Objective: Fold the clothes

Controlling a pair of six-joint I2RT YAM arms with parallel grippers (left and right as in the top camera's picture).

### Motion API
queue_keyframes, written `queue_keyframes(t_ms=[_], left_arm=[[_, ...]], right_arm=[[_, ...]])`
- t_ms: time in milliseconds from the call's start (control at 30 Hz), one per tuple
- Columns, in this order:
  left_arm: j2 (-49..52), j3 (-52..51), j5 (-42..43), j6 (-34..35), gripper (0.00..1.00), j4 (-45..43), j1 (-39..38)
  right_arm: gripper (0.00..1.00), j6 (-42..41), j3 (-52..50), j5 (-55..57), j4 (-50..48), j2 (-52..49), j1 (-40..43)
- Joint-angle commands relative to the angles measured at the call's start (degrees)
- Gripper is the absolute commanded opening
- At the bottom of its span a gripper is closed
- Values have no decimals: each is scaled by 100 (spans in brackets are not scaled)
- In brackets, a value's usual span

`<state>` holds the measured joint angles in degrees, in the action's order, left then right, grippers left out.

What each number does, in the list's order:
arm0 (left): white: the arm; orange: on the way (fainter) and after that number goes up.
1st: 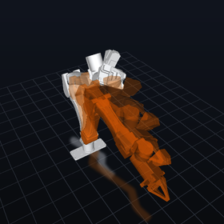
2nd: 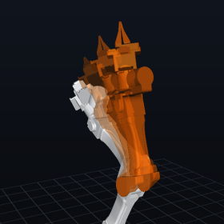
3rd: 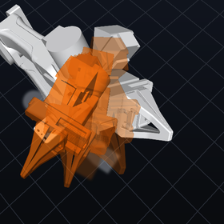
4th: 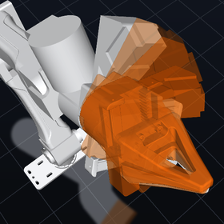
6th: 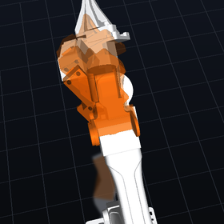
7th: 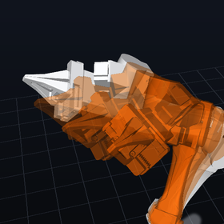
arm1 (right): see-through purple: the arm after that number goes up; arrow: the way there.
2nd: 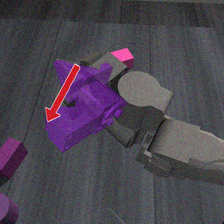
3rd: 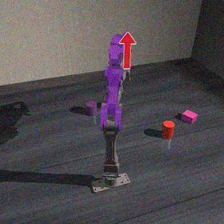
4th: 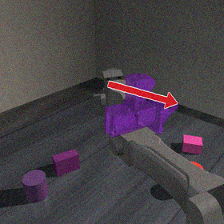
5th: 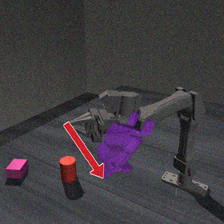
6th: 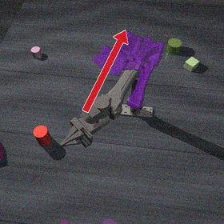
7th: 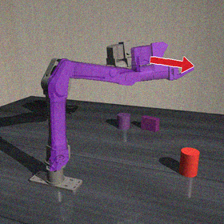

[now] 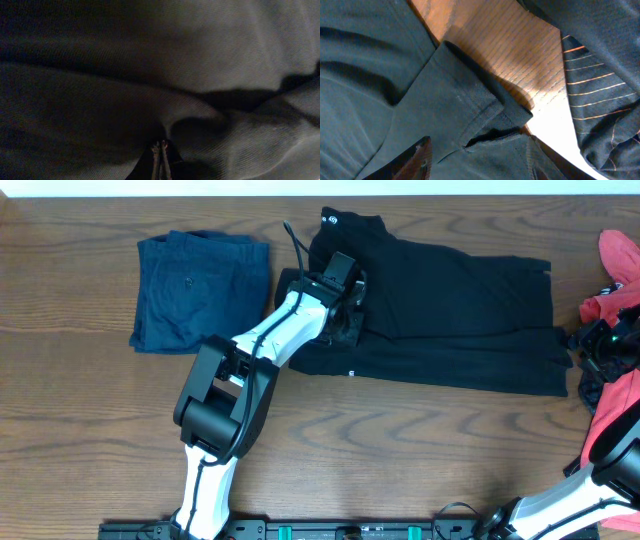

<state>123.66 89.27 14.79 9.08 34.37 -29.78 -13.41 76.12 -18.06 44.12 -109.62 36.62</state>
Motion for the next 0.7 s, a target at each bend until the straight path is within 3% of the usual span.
queue_keyframes(t_ms=[0,33,167,467,667], left_arm=[[-219,214,-92,-66,11,256,24],[-295,232,-81,-61,24,354,22],[-514,232,262,-63,36,629,-2],[-494,72,247,-105,51,708,-214],[-293,17,-229,-372,52,675,-470]], right_arm=[[59,-28,28,-39,4,85,-114],[59,-28,28,-39,4,85,-114],[59,-26,28,-37,2,85,-114],[59,-26,28,-35,-4,85,-114],[59,-28,28,-37,2,85,-114]])
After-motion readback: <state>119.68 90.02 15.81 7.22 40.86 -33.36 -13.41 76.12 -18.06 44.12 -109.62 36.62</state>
